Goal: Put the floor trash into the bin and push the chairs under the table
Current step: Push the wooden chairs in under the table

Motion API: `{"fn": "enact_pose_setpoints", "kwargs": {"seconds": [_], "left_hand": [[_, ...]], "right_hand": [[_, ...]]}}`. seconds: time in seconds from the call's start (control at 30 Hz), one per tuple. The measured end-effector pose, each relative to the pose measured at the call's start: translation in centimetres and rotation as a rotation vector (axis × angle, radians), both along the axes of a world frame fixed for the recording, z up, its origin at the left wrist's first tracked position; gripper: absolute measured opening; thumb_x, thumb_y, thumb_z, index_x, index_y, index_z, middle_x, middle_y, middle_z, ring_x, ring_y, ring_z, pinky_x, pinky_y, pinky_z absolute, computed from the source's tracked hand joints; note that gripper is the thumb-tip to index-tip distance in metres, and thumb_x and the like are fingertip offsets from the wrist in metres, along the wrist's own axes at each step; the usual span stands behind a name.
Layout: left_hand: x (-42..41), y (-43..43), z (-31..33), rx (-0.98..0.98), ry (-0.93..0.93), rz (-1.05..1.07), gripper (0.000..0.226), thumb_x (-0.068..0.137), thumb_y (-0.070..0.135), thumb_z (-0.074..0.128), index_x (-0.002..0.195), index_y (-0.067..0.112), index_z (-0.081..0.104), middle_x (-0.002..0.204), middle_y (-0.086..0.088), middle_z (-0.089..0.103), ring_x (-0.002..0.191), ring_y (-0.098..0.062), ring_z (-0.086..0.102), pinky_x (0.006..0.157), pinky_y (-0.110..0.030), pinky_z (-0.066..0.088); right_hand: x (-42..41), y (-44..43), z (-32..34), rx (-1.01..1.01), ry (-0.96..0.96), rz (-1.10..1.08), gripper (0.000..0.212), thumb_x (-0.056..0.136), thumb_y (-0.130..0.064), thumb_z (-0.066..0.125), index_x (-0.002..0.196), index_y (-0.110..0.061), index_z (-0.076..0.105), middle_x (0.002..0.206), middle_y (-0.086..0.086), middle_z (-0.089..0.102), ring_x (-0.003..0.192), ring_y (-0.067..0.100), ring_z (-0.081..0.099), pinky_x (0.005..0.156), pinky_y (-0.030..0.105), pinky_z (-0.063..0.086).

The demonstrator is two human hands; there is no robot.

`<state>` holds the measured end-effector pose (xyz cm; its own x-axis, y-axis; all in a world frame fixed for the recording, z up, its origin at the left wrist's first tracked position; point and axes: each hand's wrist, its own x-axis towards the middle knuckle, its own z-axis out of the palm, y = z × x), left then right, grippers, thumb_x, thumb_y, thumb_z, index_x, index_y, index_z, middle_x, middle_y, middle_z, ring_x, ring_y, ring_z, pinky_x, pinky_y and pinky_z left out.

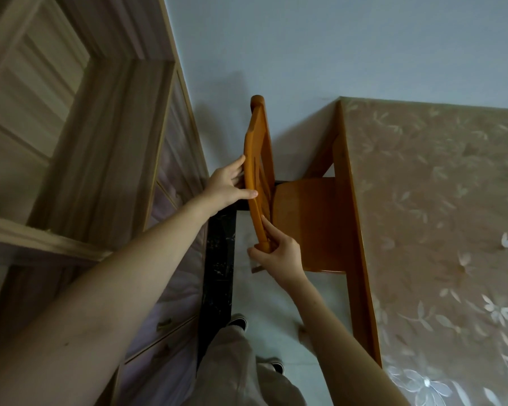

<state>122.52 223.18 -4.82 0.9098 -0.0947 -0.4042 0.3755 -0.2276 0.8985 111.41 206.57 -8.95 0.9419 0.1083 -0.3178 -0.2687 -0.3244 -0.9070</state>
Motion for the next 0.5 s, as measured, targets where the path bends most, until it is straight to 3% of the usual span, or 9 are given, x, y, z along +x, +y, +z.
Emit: {"fn": "enact_pose_setpoints", "kwargs": {"seconds": [0.2,0.33,0.43,0.5], "left_hand": [[-0.5,-0.7,-0.5,0.007,-0.013,-0.003,0.104,0.069,0.002,0.083,0.152,0.014,0.021,0.154,-0.010,0.031,0.139,-0.022,0.035,0.111,-0.043,0.035],[-1.3,-1.3,-0.8,0.016,-0.023,0.009,0.105,0.068,0.006,0.085,0.151,0.015,0.022,0.154,-0.011,0.032,0.139,-0.023,0.035,0.112,-0.044,0.035],[-2.1,-2.0,-1.2,0.025,-0.038,0.022,0.104,0.067,0.007,0.085,0.151,0.015,0.024,0.153,-0.012,0.033,0.139,-0.023,0.035,0.112,-0.043,0.036],[-2.5,-2.4,-1.6,0.017,-0.042,0.035,0.104,0.067,0.007,0.086,0.151,0.016,0.024,0.153,-0.011,0.033,0.139,-0.022,0.035,0.111,-0.042,0.036]], "right_hand": [[-0.2,-1.6,-0.7,-0.006,0.053,0.033,0.080,0.071,-0.027,0.080,0.142,-0.039,0.045,0.082,0.013,0.070,0.074,0.035,0.069,0.073,0.050,0.058],[-0.5,-2.9,-0.6,-0.061,0.030,0.075,0.080,0.071,-0.029,0.080,0.143,-0.036,0.045,0.081,0.009,0.072,0.075,0.028,0.070,0.077,0.041,0.058],[-1.1,-3.9,0.0,-0.064,0.006,0.072,0.080,0.072,-0.022,0.083,0.143,-0.030,0.047,0.080,0.008,0.070,0.072,0.023,0.067,0.068,0.031,0.055],[-1.5,-4.4,0.0,-0.060,0.006,0.077,0.079,0.072,-0.022,0.083,0.143,-0.030,0.047,0.081,0.010,0.068,0.072,0.027,0.065,0.066,0.033,0.054]]}}
